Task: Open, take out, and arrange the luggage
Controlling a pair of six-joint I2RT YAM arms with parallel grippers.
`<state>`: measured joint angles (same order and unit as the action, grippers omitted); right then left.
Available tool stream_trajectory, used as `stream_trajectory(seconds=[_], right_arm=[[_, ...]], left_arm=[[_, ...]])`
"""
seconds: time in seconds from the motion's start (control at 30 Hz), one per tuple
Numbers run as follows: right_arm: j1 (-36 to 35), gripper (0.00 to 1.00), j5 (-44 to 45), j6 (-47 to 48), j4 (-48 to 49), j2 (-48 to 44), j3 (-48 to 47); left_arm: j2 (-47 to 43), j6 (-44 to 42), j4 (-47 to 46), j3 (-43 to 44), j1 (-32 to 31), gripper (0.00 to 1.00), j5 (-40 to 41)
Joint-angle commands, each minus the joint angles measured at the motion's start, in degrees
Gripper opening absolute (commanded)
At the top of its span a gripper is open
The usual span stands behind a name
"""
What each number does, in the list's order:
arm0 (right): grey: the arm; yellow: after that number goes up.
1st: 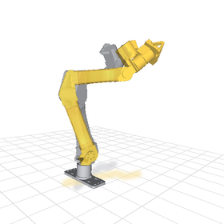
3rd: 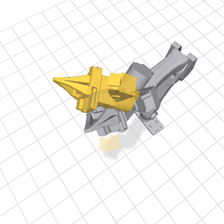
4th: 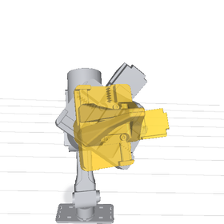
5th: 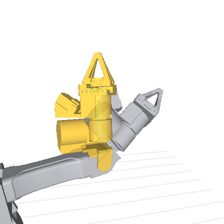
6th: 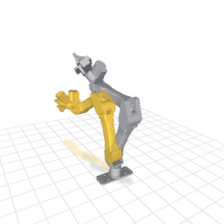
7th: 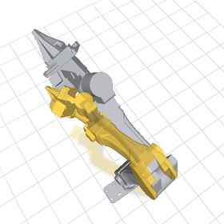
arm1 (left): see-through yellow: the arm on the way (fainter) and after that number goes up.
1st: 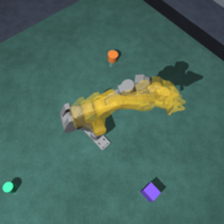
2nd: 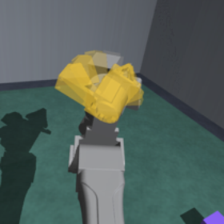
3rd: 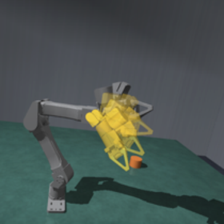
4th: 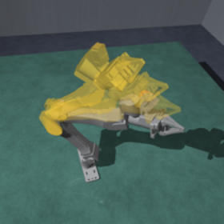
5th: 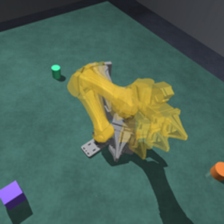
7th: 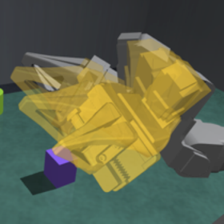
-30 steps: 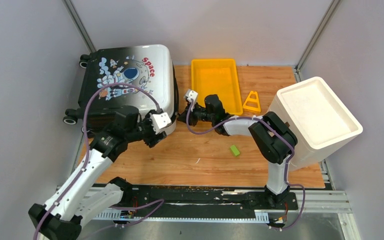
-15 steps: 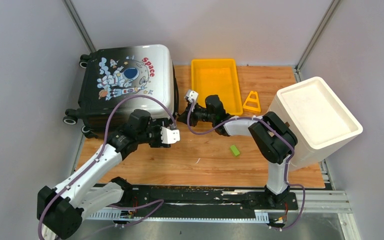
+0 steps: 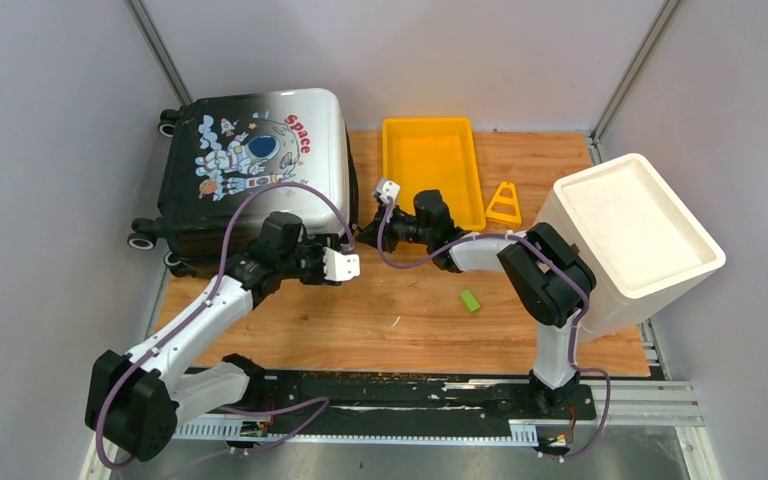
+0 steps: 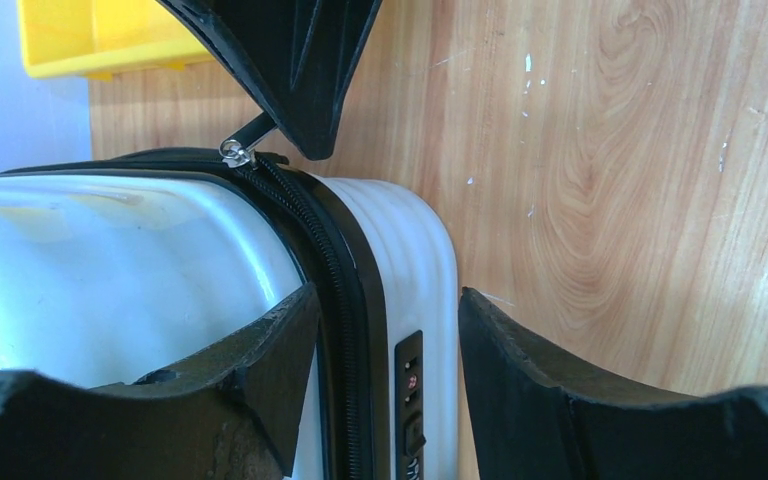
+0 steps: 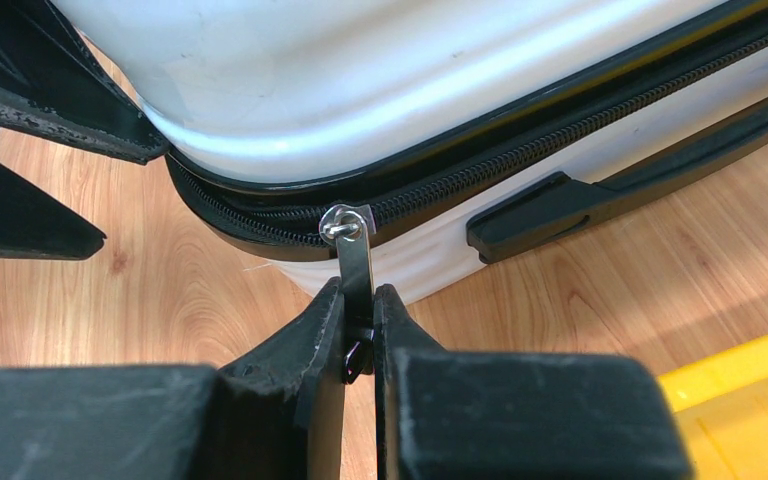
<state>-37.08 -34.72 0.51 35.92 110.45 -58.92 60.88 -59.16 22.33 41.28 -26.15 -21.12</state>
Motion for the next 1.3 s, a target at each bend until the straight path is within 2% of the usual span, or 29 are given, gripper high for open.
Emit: stream_trajectory(seconds=[0.0, 0.23, 0.53, 0.63, 0.77, 1.13, 1.27], right_arm=[[1.37, 0.00, -3.54, -1.96, 11.23, -3.89, -1.48], [1.48, 0.00, -3.93, -2.18, 11.28, -3.34, -2.29], [1.57, 0.00, -4.35, -3.85, 11.51, -2.81, -3.57], [1.49, 0.00, -4.31, -4.29, 11.67, -2.85, -3.34], [1.49, 0.00, -4.13, -4.21, 11.80, -3.41, -2.71], [1.49, 0.00, -4.36, -4.55, 12.14, -4.77, -0.54], [1.55, 0.00, -4.67, -4.64, 12.75, -4.34, 0.15]], left_arm=[[0.84, -1.45, -0.93, -0.33, 1.71, 0.61, 1.01], [-1.73, -0.63, 4.97, 1.89, 1.31, 0.62, -3.47], [-1.37, 0.96, 3.98, 1.08, -1.10, 0.63, 0.16], [-2.60, 3.70, -0.91, -1.01, -1.73, 0.64, 3.49], [-0.90, 3.04, -5.27, -2.03, -1.80, 0.63, 9.12], [6.33, 2.16, -11.79, -1.00, -1.69, 0.61, 14.12], [7.52, 1.82, -13.88, -1.84, -1.71, 0.64, 17.30]])
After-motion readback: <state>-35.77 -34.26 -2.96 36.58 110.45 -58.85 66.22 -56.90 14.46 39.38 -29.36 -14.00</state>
